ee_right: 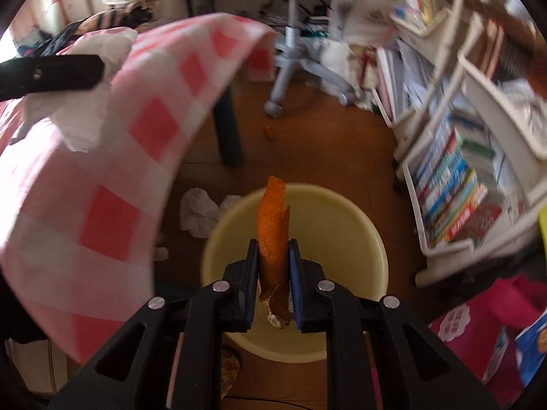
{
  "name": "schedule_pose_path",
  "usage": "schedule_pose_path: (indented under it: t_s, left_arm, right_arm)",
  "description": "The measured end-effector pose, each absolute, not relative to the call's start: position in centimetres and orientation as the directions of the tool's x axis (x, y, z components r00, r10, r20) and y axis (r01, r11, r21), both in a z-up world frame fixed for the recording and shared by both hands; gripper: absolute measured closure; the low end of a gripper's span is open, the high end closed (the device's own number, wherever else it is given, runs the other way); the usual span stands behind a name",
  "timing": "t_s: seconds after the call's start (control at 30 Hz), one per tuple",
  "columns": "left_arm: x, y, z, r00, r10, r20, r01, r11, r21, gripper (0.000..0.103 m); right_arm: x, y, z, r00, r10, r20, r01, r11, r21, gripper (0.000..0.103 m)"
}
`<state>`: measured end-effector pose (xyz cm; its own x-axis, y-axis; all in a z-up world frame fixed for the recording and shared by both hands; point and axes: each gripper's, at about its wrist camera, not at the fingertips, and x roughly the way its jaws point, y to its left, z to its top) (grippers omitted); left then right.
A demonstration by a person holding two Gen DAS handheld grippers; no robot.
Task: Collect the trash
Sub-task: 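Open both tools over the yellow bin to drop tissue and scrap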
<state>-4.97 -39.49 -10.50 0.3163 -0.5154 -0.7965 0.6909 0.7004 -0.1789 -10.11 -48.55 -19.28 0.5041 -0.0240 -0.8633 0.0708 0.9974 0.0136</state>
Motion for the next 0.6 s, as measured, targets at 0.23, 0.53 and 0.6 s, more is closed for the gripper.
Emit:
schedule_pose_path:
  t_s: [0.23,0.53,0.6]
  left_arm:
    - [-3.7,-43.8,-14.0,0.279,-0.417,-0.865,0.657,0.740,-0.145,0.040]
    - [0.4,-36.8,-13.2,0.310,-0.533,-0.787,0.565,0.769,-0.298,0.032]
    - [-0.2,-35.9,-12.7,0.367,-0.530,-0.764,0.569,0.778,-0.266,0.029]
  right_arm:
    - [-10.9,-52.8,-22.4,0.492,-0.058,-0.869,0.213,0.975,0.056,0.060]
    - [-3.3,-50.1,-23.6,0.597,0.065,-0.800,0.085,0.986,0.144,0.059]
    - [-0.3,-48.1,-24.4,0.584,0.130,-0.801,-0.006,0.988,0.156,0.055]
